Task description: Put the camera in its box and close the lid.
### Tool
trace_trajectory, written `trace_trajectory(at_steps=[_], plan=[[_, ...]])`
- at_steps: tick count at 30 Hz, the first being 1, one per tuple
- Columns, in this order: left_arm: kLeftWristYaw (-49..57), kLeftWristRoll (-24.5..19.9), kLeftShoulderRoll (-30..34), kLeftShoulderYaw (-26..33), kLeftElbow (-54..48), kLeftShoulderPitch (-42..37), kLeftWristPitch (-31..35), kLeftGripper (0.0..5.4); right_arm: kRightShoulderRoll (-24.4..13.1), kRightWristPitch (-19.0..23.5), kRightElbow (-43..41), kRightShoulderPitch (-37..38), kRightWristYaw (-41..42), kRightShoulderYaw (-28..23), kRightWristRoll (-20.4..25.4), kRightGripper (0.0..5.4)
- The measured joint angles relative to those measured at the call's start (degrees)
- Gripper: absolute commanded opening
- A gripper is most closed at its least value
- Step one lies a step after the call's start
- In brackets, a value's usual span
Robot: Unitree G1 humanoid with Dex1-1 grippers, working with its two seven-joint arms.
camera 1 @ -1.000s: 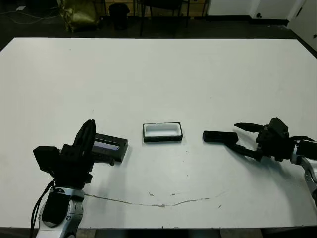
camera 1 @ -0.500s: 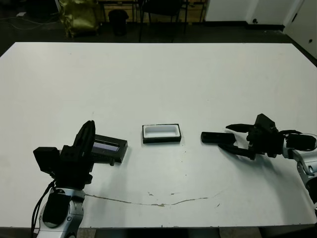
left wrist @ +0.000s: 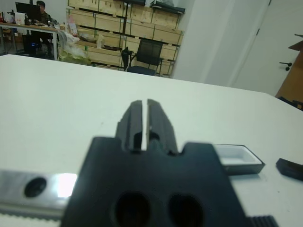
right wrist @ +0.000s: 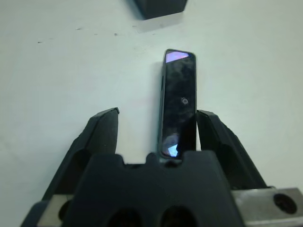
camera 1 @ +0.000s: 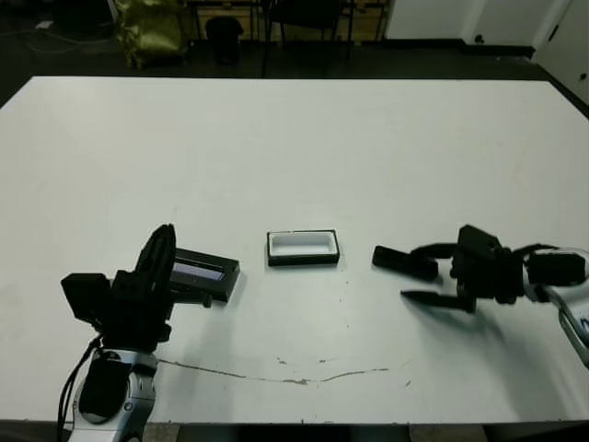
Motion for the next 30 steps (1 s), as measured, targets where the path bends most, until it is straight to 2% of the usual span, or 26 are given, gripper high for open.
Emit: trace_trajectory(at_steps=[2, 9, 14, 22, 30], plan=[[0.0, 0.02, 0.0, 0.0, 0.0, 0.0, -0.01, 0.0, 0.21, -0.69, 1.29, -0.01, -0.14, -0.14, 0.42, 3.38], [-0.05, 0.01, -0.01, 0.01, 0.0, -0.02, -0.2, 0.0, 5.06, -10.88, 19.38, -3.62, 4.46, -1.76, 5.59, 3.38], [-0.06, 0.02, -0.01, 0.01, 0.0, -0.01, -0.2, 0.0, 7.37, -12.69, 28.87, -6.19, 5.16, -3.49, 7.43, 3.38], [-0.11, -0.08, -0.01, -0.01, 0.01, 0.04, -0.2, 0.0, 8.45, -11.72, 22.2, 0.04, -0.85, -6.64, 9.3, 3.38], [-0.11, -0.12, -0.01, 0.02, 0.01, 0.0, -0.12, 0.0, 8.57, -12.38, 22.44, 0.09, 4.51, -6.59, 9.93, 3.38]])
